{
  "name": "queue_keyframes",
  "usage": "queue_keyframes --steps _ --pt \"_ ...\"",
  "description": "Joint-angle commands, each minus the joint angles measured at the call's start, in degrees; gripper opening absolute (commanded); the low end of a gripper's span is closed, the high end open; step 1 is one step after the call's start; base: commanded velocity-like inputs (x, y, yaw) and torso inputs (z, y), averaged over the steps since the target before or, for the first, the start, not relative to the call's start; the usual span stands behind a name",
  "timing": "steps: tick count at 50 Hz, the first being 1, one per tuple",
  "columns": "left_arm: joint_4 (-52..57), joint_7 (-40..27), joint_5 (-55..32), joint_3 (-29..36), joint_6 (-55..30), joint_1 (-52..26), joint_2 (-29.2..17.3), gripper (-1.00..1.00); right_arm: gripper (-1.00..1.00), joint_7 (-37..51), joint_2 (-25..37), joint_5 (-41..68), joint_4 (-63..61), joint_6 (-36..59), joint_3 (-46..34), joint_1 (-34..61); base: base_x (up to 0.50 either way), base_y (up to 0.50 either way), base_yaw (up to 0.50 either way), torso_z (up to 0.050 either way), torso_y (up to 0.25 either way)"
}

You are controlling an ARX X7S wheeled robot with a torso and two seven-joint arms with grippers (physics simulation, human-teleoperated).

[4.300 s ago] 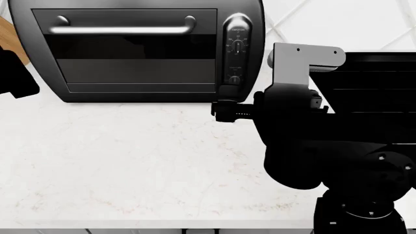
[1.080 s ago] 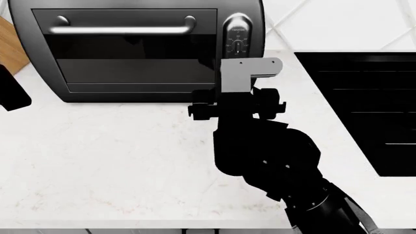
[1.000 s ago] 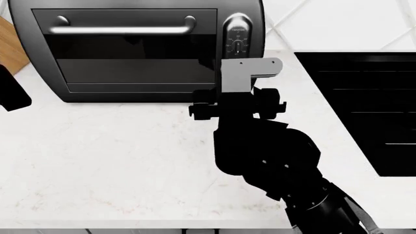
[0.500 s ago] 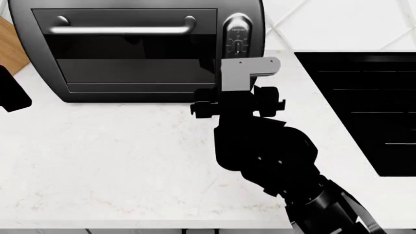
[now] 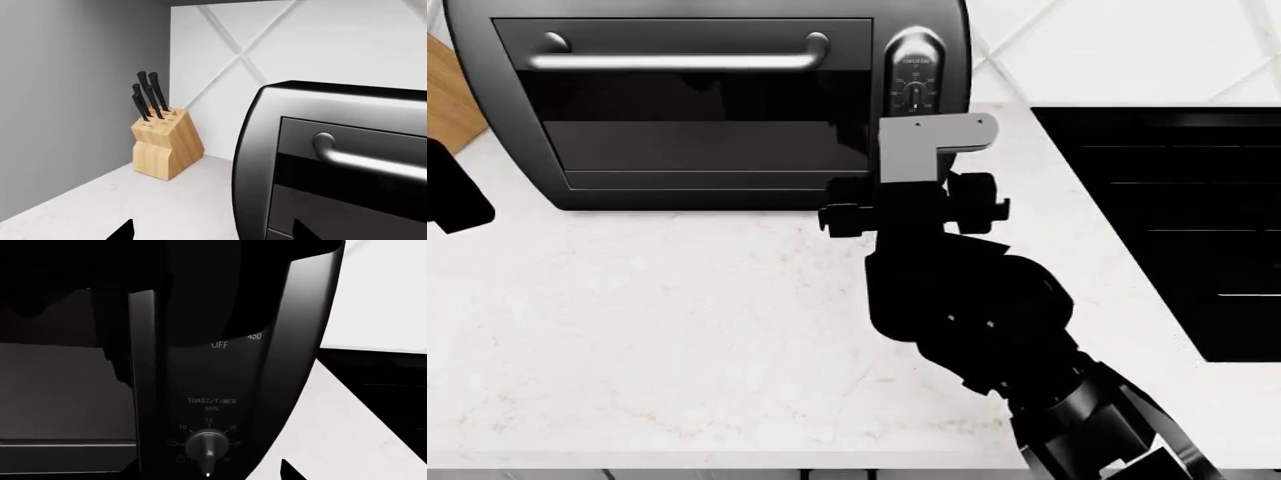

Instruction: Turn on the toaster oven by setting the timer.

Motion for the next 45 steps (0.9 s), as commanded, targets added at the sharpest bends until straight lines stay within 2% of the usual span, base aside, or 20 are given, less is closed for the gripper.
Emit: queue_keyframes --steps 1,15,16,45 --pt "0.04 -0.07 -0.1 0.07 0.36 0.33 -0.31 1.0 1.0 -1.37 -0.32 -0.68 2.26 -1.39 -0.69 0.48 0.0 0.0 0.0 0.0 0.0" --pt "-0.04 0.07 0.27 0.49 0.81 0.47 -0.47 1.0 1.0 -1.25 -0.22 -0.63 2.44 -1.82 -1.23 0.42 0.0 0.0 0.0 0.0 0.0" --pt "-0.09 0.08 0.3 0.53 0.84 0.45 -0.48 1.0 -1.0 -1.34 -0.26 -0.67 2.7 -1.89 -1.26 0.52 0.0 0.0 0.0 0.0 0.0" --pt "-0.17 0.27 0.49 0.96 1.72 1.32 -0.81 1.0 -1.0 -1.41 0.1 -0.53 3.07 -3.24 -1.8 0.6 0.0 0.0 0.0 0.0 0.0"
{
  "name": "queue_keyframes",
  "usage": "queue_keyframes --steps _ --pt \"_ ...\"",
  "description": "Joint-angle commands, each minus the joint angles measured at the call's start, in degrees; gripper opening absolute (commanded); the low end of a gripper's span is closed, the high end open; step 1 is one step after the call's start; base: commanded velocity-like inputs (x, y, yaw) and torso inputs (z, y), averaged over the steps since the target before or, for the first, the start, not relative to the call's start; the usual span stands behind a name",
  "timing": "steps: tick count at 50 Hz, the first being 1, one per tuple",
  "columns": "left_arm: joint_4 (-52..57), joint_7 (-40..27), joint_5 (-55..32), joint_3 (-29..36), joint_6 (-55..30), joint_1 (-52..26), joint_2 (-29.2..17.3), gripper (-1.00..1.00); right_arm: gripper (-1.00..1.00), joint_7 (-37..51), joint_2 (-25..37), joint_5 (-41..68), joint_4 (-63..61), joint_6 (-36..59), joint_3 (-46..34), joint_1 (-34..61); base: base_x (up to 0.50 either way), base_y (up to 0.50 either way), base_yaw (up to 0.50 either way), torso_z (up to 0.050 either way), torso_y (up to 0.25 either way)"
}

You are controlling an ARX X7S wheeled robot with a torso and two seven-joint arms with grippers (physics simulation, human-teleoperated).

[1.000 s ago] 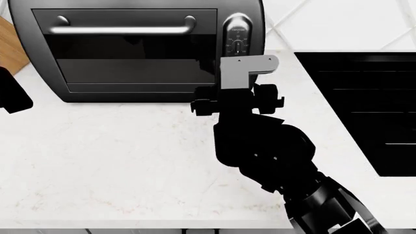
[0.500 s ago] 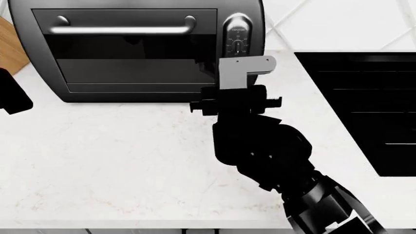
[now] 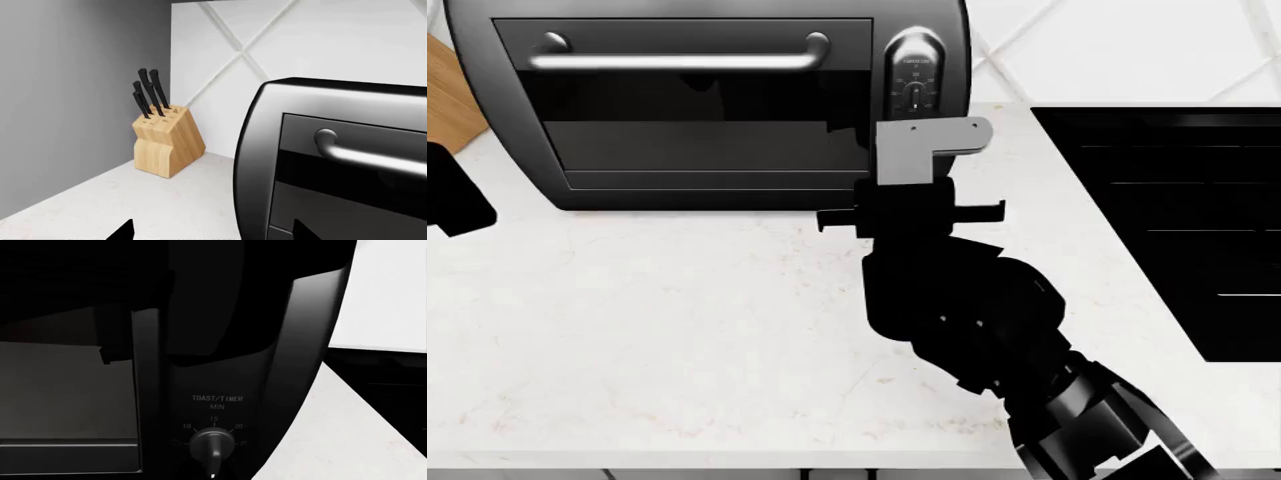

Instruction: Turn on the toaster oven by setting the timer.

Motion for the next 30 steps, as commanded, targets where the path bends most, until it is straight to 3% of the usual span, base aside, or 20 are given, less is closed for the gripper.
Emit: queue_keyframes --steps 1,15,30 --pt "-0.11 0.14 0.21 0.35 0.32 0.21 -0.07 1.0 -1.0 -0.46 0.32 -0.08 0.59 -0.62 -0.02 0.35 0.0 0.0 0.0 0.0 0.0" --pt "-0.13 0.44 0.63 0.56 0.8 0.8 -0.03 1.0 -1.0 1.8 -2.02 4.82 4.75 -2.94 6.3 0.12 0.0 0.0 0.0 0.0 0.0" --pt "-0.07 0.34 0.4 0.55 1.27 1.35 -0.2 1.0 -1.0 1.62 -2.49 5.11 6.43 -6.24 7.04 -0.09 0.0 0.0 0.0 0.0 0.0"
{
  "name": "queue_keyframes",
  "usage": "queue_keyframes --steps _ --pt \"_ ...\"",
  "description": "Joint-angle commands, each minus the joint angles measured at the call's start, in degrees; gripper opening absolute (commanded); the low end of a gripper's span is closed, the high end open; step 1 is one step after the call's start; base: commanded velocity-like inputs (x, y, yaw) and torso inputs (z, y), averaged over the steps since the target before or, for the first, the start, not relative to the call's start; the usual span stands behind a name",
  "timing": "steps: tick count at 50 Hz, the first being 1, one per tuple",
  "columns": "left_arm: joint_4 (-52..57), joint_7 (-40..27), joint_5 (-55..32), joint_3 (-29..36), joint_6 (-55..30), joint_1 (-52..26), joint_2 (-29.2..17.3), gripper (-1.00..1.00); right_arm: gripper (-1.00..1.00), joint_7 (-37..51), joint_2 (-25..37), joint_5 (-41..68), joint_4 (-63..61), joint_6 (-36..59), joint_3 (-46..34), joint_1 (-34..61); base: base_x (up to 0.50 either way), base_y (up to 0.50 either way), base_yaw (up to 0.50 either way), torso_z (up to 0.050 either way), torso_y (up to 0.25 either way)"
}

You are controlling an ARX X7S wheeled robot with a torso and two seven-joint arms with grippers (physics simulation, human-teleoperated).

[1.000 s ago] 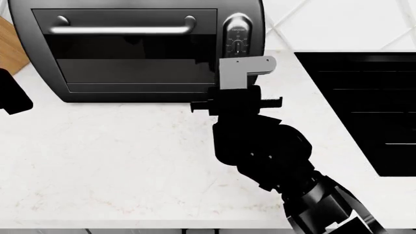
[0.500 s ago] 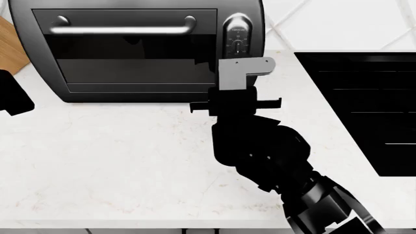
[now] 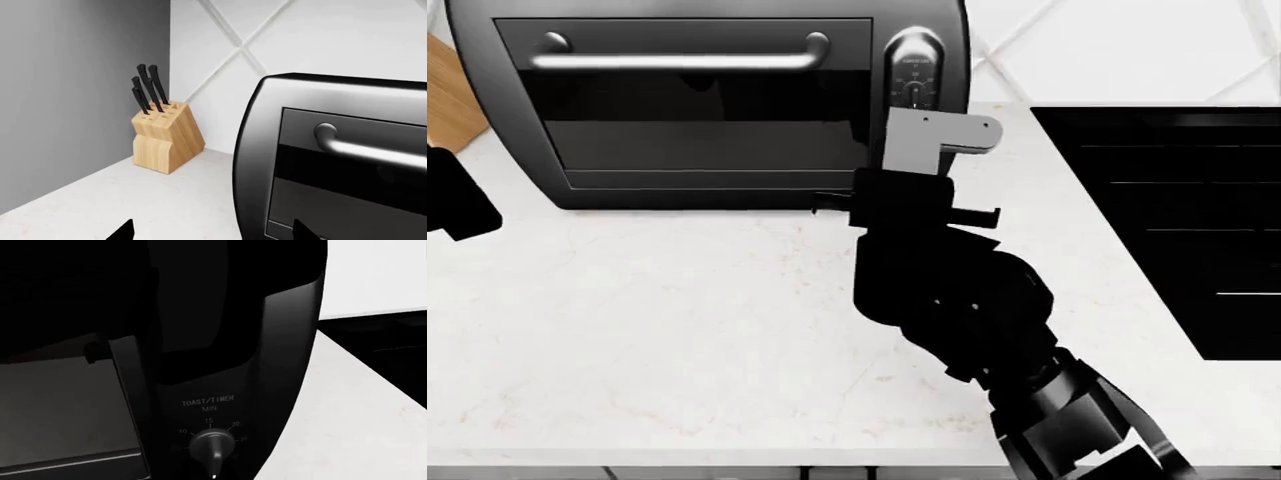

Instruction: Turn on the toaster oven by setting the timer.

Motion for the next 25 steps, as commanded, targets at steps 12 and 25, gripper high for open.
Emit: queue_keyframes --steps 12,25 --pt "0.17 0.06 -0.1 -0.14 0.65 0.98 -0.39 1.0 -1.0 -2.42 0.34 4.91 5.55 -5.81 4.52 -0.15 0.0 0.0 0.0 0.0 0.0" --pt "-0.15 0.48 0.58 0.41 0.99 0.95 -0.36 1.0 -1.0 -3.95 0.25 6.87 7.7 -8.4 5.47 -0.65 0.0 0.0 0.0 0.0 0.0"
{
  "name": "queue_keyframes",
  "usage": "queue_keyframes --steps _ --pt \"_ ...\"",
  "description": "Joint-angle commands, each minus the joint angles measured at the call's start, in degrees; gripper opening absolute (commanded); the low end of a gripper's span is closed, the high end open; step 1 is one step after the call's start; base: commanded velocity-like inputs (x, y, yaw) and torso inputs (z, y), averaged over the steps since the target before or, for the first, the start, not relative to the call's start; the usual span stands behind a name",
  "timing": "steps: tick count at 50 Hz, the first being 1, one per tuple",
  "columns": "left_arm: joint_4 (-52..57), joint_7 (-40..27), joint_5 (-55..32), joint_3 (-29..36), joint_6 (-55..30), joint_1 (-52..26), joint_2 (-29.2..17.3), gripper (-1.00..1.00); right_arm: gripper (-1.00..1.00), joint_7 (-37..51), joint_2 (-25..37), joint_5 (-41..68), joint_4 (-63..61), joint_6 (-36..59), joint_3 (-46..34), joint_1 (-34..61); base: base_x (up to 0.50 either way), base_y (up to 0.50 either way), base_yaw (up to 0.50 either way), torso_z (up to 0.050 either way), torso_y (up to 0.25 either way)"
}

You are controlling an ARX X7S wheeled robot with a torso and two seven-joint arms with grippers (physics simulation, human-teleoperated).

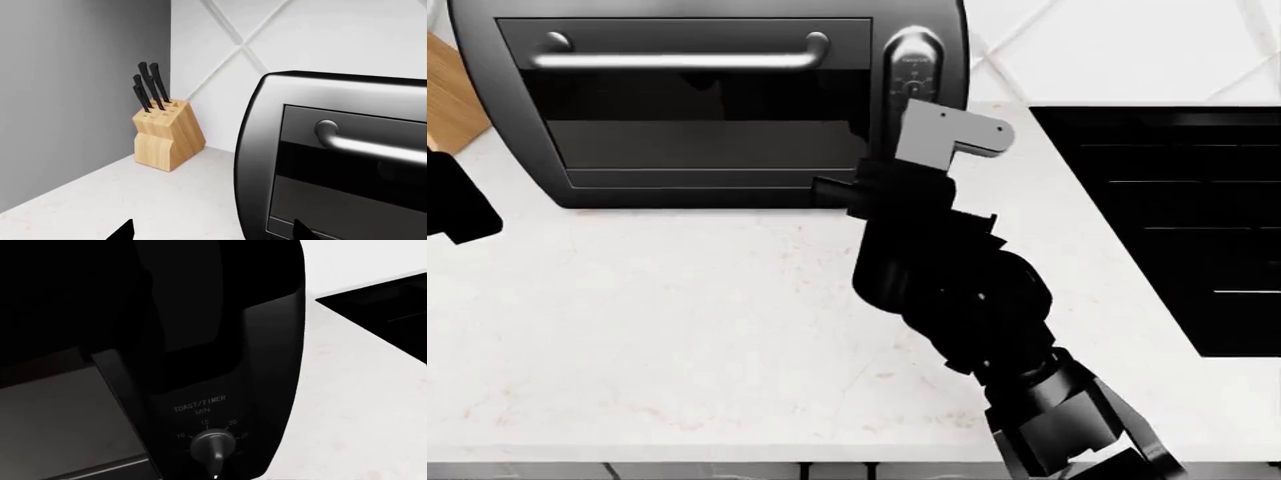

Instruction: Turn on the toaster oven by setting the timer.

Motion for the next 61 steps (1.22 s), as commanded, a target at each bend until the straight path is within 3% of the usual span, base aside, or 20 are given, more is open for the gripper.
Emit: queue_keyframes --steps 1,61 --pt "-0.06 0.21 0.3 0.24 0.31 0.23 -0.07 1.0 -1.0 -3.86 1.72 4.09 6.12 -4.84 1.79 -0.33 0.0 0.0 0.0 0.0 0.0" --pt "-0.38 0.4 0.86 1.32 1.81 0.96 -0.69 1.0 -1.0 -7.09 -0.16 21.52 14.6 -14.66 8.75 -1.15 0.0 0.0 0.0 -0.001 0.0"
